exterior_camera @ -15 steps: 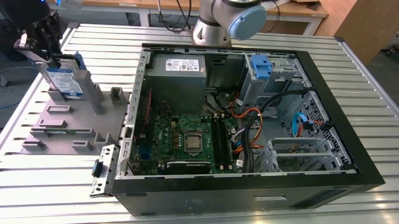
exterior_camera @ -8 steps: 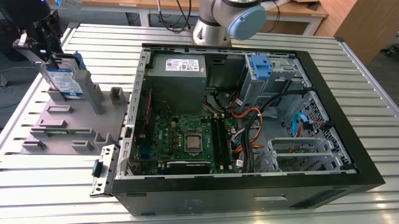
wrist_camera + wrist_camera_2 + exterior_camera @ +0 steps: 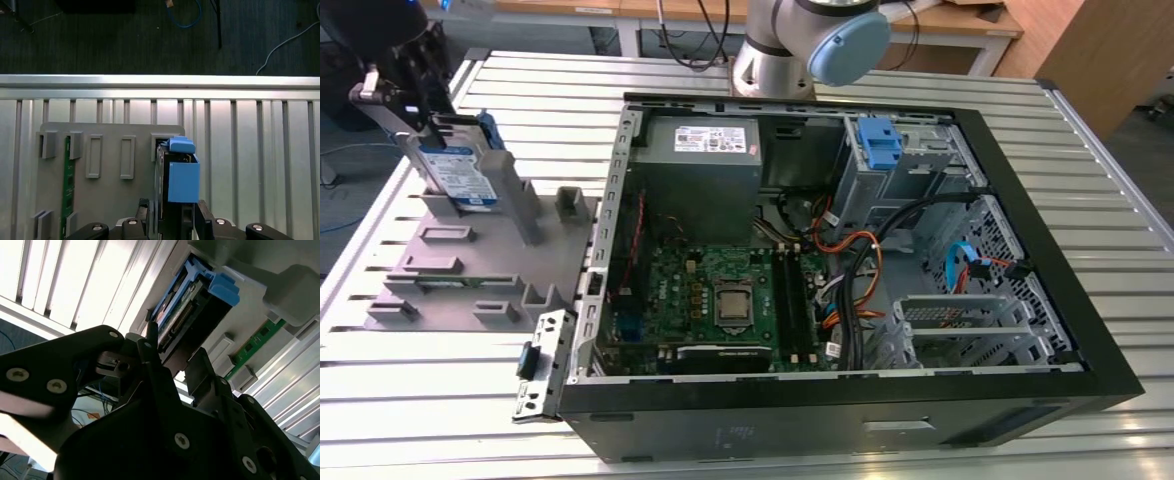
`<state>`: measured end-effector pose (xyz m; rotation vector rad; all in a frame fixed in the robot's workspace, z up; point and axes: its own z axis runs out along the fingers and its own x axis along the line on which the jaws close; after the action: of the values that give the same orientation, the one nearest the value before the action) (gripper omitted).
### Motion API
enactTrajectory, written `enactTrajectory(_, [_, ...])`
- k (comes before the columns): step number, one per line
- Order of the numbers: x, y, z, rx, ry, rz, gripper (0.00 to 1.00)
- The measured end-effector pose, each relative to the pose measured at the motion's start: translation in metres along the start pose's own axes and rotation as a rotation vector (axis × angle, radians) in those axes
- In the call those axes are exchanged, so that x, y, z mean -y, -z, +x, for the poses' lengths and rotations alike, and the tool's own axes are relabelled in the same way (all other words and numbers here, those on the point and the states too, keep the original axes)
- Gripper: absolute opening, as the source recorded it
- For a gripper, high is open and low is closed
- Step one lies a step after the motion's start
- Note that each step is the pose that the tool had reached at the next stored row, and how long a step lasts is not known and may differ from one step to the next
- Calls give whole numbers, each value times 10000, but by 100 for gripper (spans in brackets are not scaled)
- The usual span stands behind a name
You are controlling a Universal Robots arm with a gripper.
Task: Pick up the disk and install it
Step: 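Pick up the disk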
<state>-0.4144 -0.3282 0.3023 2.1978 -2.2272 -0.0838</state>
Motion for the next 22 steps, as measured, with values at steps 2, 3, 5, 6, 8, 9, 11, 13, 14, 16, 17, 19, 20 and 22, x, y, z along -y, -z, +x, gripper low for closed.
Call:
enactTrajectory(2, [0, -1, 0, 2, 0, 4, 48])
enactTrajectory(3, [1, -1, 0, 2, 1, 5, 48])
enactTrajectory(5, [15, 0, 0, 1, 1, 3, 48])
enactTrajectory(6, [17, 0, 0, 1, 0, 3, 48])
enactTrajectory(8, [16, 0, 0, 1, 0, 3, 48])
enactTrajectory(9, [17, 0, 0, 1, 0, 3, 48])
enactTrajectory(11, [17, 0, 0, 2, 1, 3, 48])
enactTrajectory(13, [18, 0, 0, 1, 1, 2, 41])
enactTrajectory(14, [18, 0, 0, 0, 0, 2, 41])
enactTrajectory(16, [18, 0, 0, 1, 0, 2, 35])
enactTrajectory(17, [18, 0, 0, 1, 1, 2, 35])
enactTrajectory(19, [18, 0, 0, 2, 0, 3, 35])
enactTrajectory(20, [18, 0, 0, 1, 1, 2, 35])
enactTrajectory(22, [19, 0, 0, 1, 0, 3, 35])
